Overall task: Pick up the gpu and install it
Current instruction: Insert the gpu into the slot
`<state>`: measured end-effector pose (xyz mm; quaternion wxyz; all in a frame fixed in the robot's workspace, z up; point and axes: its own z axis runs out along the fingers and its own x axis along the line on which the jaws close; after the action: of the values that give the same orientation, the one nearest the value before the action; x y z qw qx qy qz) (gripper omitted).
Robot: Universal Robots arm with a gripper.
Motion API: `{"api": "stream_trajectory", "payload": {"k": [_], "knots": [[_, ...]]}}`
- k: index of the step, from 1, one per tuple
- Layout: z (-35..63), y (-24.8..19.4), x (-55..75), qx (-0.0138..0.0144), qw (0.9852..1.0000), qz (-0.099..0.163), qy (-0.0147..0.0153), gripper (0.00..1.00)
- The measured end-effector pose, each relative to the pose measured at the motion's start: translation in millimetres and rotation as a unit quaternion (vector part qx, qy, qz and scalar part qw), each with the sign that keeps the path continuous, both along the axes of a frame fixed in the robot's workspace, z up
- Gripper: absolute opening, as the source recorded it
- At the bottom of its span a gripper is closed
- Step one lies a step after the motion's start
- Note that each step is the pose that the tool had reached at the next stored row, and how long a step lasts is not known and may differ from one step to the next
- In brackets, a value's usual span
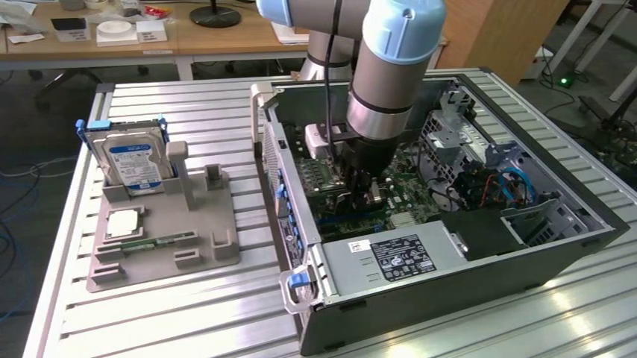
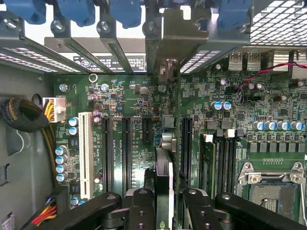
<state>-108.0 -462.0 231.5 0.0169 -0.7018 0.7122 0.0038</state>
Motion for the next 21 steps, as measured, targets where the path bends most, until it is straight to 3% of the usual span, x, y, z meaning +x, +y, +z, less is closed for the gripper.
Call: {"api": "stream_trajectory", "payload": {"k": [21], "knots": [[-3.0, -0.1, -2.4, -0.0002, 1.0, 0.0, 0.0001, 0.27]]}}
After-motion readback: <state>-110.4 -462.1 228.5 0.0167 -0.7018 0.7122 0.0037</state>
